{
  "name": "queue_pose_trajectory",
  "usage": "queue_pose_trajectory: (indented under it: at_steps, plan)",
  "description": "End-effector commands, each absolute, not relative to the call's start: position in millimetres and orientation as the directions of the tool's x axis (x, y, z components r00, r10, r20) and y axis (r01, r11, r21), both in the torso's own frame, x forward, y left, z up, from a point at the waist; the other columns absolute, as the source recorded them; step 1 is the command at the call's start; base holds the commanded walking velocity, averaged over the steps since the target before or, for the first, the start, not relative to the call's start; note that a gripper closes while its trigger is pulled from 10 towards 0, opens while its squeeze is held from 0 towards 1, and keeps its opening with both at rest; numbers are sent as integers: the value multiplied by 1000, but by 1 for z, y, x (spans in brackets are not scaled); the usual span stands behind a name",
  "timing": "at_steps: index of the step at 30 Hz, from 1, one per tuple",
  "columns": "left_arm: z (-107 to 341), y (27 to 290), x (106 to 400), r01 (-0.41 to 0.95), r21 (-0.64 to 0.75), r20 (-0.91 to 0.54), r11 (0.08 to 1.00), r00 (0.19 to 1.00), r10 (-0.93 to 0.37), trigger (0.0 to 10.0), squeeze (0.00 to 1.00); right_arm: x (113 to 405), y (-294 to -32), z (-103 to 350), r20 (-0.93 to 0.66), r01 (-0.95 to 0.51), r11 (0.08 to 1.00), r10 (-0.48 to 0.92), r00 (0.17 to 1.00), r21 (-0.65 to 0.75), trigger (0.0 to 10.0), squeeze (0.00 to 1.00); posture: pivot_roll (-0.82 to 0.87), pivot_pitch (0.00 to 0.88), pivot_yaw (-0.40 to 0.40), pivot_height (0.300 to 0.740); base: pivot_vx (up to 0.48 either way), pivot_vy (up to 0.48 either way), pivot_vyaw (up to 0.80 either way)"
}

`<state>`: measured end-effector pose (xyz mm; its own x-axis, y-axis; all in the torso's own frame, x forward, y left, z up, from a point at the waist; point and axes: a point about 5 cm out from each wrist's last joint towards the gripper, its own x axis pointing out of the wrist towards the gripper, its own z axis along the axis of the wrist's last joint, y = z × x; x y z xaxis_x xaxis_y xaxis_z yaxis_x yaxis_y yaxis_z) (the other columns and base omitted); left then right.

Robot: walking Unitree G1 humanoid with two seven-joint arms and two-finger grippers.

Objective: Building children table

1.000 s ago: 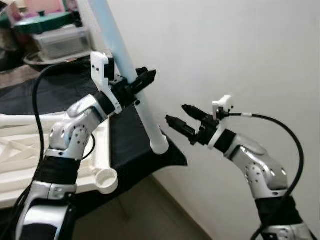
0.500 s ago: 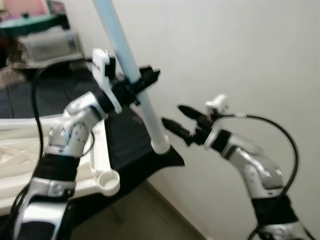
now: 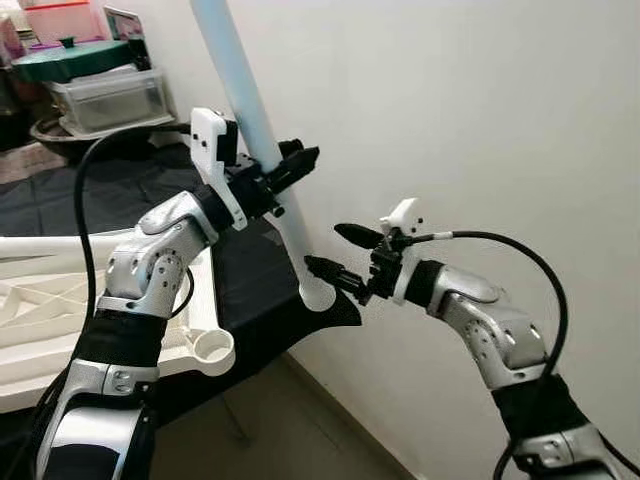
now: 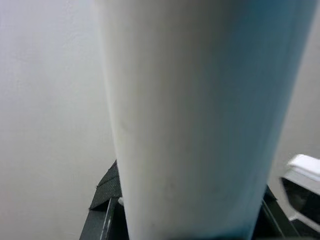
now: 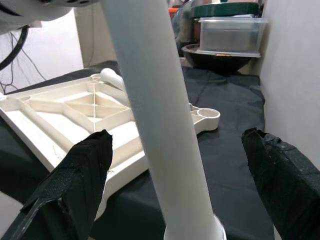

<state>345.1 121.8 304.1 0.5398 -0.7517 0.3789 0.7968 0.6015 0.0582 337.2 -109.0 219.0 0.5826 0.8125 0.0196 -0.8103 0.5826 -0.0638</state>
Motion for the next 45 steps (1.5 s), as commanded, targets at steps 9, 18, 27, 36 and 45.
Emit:
queue_pose_trajectory:
  at_steps: [9,18,27,36,45]
  plan:
    - [309,98,344,831,94,386,549,477,-789,10000,0,348,-90,215,-15,-810,585,810,586,-53,10000,0,49,0,-19,740,0,0,0]
    - [306,84,342,854,97,378,512,444,-812,10000,0,354,-78,214,-46,-805,592,803,594,-42,10000,0,47,0,-20,740,0,0,0]
    - [304,75,339,868,98,373,487,421,-827,10000,0,359,-66,220,-35,-810,585,810,586,-38,10000,0,47,0,-21,740,0,0,0]
    - [303,74,340,867,95,375,489,424,-824,10000,0,361,-64,217,-66,-814,578,812,580,-58,10000,0,47,0,-23,740,0,0,0]
    - [301,72,340,869,93,375,485,421,-826,10000,0,362,-60,216,-65,-816,576,814,578,-51,1216,0,41,0,-19,740,0,0,0]
